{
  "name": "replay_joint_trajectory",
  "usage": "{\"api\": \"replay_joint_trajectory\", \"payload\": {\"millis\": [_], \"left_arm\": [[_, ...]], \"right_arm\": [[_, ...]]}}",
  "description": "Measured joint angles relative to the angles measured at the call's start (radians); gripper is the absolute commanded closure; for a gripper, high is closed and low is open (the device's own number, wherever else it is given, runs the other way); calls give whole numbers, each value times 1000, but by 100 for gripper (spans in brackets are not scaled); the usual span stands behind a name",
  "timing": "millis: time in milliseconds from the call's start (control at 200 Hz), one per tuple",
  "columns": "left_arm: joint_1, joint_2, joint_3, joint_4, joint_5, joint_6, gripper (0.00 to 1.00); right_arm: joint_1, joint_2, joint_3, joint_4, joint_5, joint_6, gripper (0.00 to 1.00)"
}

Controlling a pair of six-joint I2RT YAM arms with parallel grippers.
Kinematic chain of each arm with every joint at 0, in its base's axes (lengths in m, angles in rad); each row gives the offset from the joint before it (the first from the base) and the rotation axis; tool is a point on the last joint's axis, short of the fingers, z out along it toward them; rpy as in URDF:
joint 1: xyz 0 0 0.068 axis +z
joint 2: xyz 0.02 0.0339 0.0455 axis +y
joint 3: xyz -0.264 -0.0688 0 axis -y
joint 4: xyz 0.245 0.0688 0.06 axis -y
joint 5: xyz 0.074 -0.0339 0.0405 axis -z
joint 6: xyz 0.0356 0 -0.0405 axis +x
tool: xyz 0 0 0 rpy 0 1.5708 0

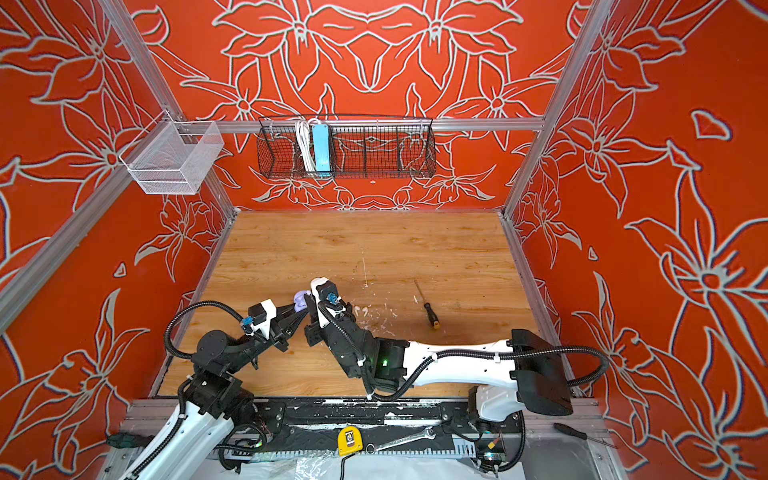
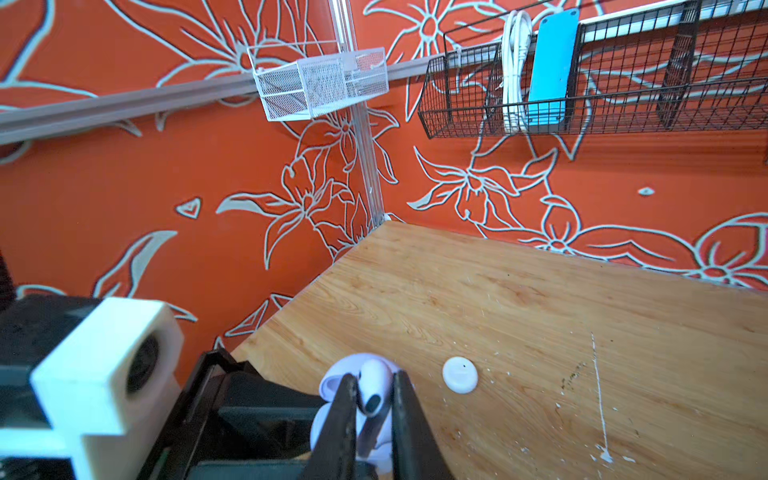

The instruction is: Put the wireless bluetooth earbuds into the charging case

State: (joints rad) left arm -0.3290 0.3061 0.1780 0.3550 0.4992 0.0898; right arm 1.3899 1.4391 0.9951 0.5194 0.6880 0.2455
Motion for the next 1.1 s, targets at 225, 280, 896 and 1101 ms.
{"api": "replay_joint_trajectory", "payload": {"millis": [225,280,896,1101], "left_arm": [[0,-25,1,-3,2,-1,100],[0,-24,6,-10,5,-1,100],[0,-23,71,-63,37,-5,100],[0,-23,84,-80,35,-11,100]], "right_arm": [[0,11,-21,110,-26,-21,89],[0,19,-21,126,-32,-26,89],[6,79,-21,199,-48,-57,89],[18,81,-35,228,-38,-86,90]]}}
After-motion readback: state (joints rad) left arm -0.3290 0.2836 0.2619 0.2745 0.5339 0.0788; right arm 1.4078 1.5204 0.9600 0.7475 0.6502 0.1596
